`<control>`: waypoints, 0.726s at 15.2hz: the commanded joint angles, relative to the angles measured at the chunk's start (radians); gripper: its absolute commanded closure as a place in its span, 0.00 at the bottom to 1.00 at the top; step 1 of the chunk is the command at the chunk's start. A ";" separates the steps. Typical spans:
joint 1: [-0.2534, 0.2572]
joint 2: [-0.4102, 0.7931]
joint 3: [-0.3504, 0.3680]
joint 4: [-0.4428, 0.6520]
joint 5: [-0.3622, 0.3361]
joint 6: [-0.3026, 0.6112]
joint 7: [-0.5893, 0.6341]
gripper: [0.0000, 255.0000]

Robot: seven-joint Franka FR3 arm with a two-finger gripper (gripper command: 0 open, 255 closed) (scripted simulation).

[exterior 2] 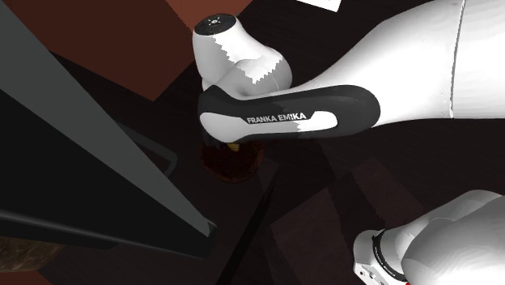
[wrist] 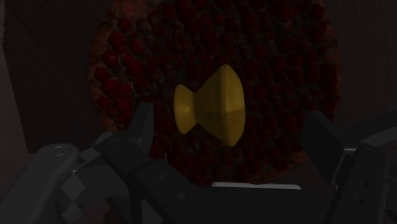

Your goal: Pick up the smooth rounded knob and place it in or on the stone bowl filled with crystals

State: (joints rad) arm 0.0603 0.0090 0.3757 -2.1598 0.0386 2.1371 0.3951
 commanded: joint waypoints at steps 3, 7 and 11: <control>-0.004 -0.042 -0.004 0.072 0.014 -0.112 -0.012 0.00; -0.004 -0.042 -0.004 0.072 0.014 -0.112 -0.012 0.00; -0.004 -0.042 -0.004 0.072 0.014 -0.112 -0.012 0.00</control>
